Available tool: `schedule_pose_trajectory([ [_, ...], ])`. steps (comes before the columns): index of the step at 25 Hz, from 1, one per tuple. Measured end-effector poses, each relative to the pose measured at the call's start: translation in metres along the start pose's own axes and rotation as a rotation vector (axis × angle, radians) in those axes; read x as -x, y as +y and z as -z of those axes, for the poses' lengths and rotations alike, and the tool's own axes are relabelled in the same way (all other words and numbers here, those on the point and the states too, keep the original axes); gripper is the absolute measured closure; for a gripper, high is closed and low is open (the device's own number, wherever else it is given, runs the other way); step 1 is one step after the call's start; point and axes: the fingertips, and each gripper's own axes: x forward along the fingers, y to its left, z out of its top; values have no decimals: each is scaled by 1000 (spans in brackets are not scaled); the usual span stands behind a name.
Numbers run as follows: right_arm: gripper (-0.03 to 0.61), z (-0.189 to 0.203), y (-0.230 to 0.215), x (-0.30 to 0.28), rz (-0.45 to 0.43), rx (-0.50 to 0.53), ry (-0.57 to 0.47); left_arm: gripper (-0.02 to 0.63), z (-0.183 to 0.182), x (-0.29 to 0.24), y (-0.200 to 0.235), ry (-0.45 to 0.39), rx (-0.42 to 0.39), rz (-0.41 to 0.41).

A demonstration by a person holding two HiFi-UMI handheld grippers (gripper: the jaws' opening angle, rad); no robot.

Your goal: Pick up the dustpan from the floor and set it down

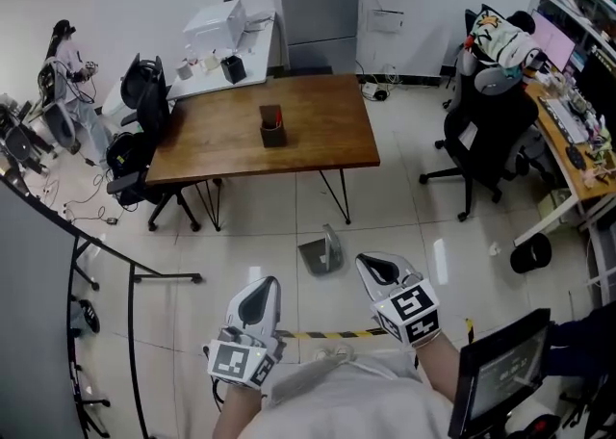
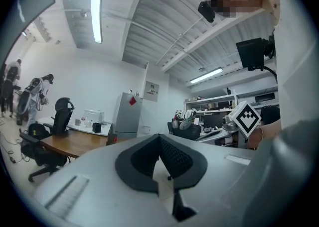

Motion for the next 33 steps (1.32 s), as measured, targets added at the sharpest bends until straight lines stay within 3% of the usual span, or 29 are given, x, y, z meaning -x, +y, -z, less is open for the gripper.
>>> schedule_pose_trajectory([
  [16,577,-10,14,-2,-39,-33,-13,600,-20,12,20,-45,-19,-40],
  [24,577,-9,11,-2,-18,-25,-14,600,-10,14,28,-4,-26,-78],
  [33,577,-5,9,0,4,-21,-9,600,-6,13,24,-9,-11,-62],
])
